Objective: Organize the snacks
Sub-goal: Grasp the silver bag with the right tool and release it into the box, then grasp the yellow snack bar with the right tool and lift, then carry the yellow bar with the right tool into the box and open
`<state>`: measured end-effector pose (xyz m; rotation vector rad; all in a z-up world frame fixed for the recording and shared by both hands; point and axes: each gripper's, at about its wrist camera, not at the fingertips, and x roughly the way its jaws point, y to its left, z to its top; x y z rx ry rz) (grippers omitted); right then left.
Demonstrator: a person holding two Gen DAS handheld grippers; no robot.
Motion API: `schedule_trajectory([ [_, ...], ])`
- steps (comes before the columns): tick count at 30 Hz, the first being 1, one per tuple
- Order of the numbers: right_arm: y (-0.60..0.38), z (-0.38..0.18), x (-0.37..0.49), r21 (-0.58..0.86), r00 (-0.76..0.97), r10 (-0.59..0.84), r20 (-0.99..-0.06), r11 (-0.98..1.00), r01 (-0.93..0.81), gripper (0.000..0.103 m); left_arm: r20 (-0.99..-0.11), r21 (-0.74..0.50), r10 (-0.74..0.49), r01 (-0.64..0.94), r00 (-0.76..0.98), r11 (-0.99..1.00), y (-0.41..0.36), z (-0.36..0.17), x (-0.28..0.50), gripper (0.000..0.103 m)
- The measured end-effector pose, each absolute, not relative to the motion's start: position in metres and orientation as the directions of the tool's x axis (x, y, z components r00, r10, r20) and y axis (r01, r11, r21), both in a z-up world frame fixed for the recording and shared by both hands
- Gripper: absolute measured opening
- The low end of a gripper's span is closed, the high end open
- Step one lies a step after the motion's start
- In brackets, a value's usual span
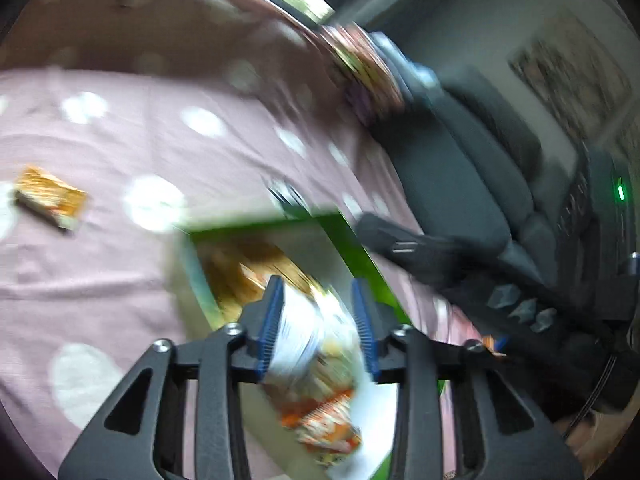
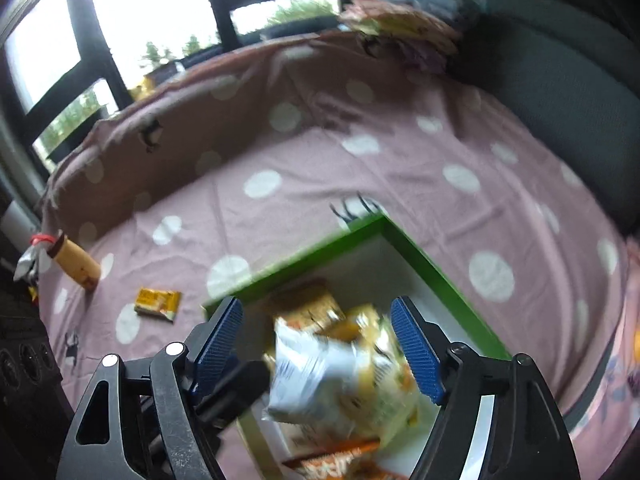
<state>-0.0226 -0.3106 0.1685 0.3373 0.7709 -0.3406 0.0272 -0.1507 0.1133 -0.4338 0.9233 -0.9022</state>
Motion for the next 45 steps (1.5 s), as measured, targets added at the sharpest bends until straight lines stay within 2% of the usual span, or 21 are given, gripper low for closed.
schedule_trajectory([
  [2,-0.298,0.182,0.003,0.214,0.711,-0.071,-0.699,0.929,0.303,0.077,-0.487,-0.684,-0.782,0.387,0.389,0.618,-0.119,0.112,0.046,0.078],
  [4,-0.279,0.188,0.038,0.246,0.721,0.055,-0.69,0.955,0.163,0.077,-0.513,-0.687,-0.723,0.283,0.463,0.669,-0.089,0.103,0.067,0.078],
  [8,-0.235,0.165,0.115,0.271,0.598,0.236,-0.766,0.962,-0.032,0.077,-0.603,-0.68,-0.577,0.022,0.551,0.732,-0.031,0.065,0.105,0.074],
  [9,-0.224,0.155,0.131,0.27,0.554,0.258,-0.792,0.961,-0.062,0.077,-0.619,-0.682,-0.567,-0.014,0.544,0.731,-0.025,0.057,0.111,0.063],
  [11,-0.204,0.137,0.16,0.276,0.491,0.302,-0.817,0.953,-0.127,0.077,-0.646,-0.699,-0.567,-0.097,0.511,0.709,-0.013,0.037,0.122,0.051],
  [14,-0.176,0.102,0.192,0.266,0.388,0.319,-0.865,0.946,-0.186,0.071,-0.636,-0.729,-0.59,-0.137,0.497,0.67,-0.009,0.019,0.13,0.051],
  [16,-0.162,0.078,0.208,0.228,0.337,0.284,-0.898,0.954,-0.196,0.065,-0.654,-0.715,-0.582,-0.142,0.484,0.685,-0.01,0.013,0.133,0.048],
  [18,-0.157,0.061,0.215,0.211,0.303,0.265,-0.915,0.957,-0.198,0.059,-0.661,-0.71,-0.581,-0.143,0.475,0.69,-0.015,0.009,0.135,0.039],
  [22,-0.155,0.03,0.224,0.244,0.205,0.283,-0.937,0.95,-0.195,0.059,-0.607,-0.77,-0.643,-0.148,0.466,0.62,-0.01,-0.001,0.144,0.03],
  [24,-0.155,0.022,0.222,0.233,0.202,0.273,-0.941,0.952,-0.2,0.057,-0.621,-0.757,-0.632,-0.143,0.465,0.638,-0.015,-0.003,0.146,0.017],
  [25,-0.153,0.023,0.221,0.228,0.21,0.271,-0.939,0.951,-0.209,0.057,-0.628,-0.747,-0.621,-0.141,0.468,0.649,-0.016,-0.004,0.145,0.015],
  [27,-0.15,0.023,0.216,0.23,0.2,0.274,-0.941,0.949,-0.217,0.047,-0.627,-0.747,-0.63,-0.125,0.457,0.653,-0.021,-0.004,0.146,0.01],
  [33,-0.157,0.031,0.199,0.222,0.251,0.264,-0.931,0.958,-0.184,0.035,-0.635,-0.725,-0.623,-0.075,0.456,0.685,-0.026,-0.001,0.143,0.011],
  [35,-0.162,0.037,0.193,0.231,0.275,0.269,-0.923,0.959,-0.163,0.034,-0.641,-0.706,-0.616,-0.038,0.457,0.707,-0.033,0.006,0.142,0.011],
  [40,-0.187,0.086,0.162,0.253,0.389,0.273,-0.88,0.962,-0.101,0.034,-0.595,-0.693,-0.631,0.081,0.498,0.717,-0.051,0.051,0.12,0.009],
  [45,-0.219,0.134,0.107,0.29,0.527,0.274,-0.804,0.955,-0.054,0.034,-0.513,-0.679,-0.687,0.246,0.515,0.692,-0.075,0.105,0.071,0.01],
])
